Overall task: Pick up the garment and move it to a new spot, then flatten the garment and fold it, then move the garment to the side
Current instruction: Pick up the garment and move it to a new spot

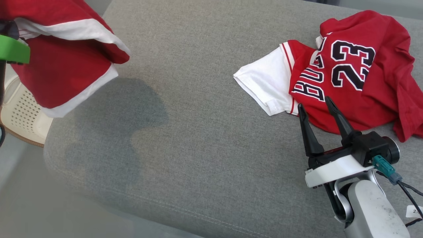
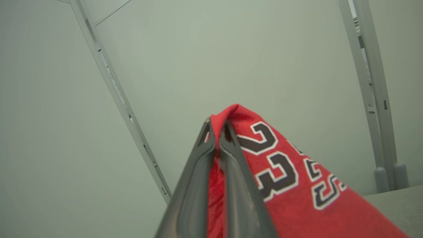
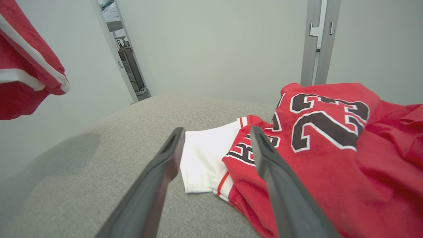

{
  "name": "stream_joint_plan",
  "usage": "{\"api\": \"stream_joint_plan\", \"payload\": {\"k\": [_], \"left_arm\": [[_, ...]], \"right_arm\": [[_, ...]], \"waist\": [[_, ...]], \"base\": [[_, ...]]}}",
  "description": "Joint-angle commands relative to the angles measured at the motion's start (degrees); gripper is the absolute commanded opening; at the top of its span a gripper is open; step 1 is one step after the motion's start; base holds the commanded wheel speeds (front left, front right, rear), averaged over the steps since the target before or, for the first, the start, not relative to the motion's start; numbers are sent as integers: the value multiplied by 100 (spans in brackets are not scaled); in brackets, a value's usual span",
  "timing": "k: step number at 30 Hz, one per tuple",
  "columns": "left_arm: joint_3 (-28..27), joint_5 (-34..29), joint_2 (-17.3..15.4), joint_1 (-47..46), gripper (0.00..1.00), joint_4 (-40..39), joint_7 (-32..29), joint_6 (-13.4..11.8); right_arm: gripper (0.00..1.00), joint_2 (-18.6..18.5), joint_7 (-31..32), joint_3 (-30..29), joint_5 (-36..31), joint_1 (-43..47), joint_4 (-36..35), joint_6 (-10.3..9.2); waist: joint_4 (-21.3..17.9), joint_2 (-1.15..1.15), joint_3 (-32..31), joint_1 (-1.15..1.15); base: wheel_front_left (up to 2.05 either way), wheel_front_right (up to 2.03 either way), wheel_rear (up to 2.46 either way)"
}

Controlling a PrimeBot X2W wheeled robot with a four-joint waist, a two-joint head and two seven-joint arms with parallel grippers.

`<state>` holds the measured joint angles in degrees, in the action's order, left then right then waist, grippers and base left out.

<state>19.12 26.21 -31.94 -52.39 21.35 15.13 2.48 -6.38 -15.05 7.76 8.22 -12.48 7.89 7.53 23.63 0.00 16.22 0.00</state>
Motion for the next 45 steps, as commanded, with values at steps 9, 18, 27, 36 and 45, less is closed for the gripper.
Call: {"api": "stream_joint_plan", "payload": {"k": [9,18,27,36,45], "left_arm": [[-478,-158,-166,-347,0,256,2,91],[-917,-292,13,-567,0,873,2,256],[-1404,-387,537,-141,0,1694,1,297],[-1795,-254,910,322,0,2861,0,411],[-2071,-465,922,322,100,2990,2,433]], "right_arm": [[100,-229,178,-29,-130,-141,-466,-8],[100,-381,500,-200,-294,-49,-1369,-8],[100,-524,837,-446,-414,165,-2449,-8],[100,-563,982,-522,-489,295,-2708,-8],[100,-553,938,-494,-469,265,-2515,-8]], "waist": [[-474,0,447,0],[-1053,0,862,0],[-1297,0,1237,0],[-1326,0,1318,0],[-1300,0,1163,0]], "base": [[0,0,0],[0,0,0],[0,0,0],[0,0,0],[0,0,0]]}}
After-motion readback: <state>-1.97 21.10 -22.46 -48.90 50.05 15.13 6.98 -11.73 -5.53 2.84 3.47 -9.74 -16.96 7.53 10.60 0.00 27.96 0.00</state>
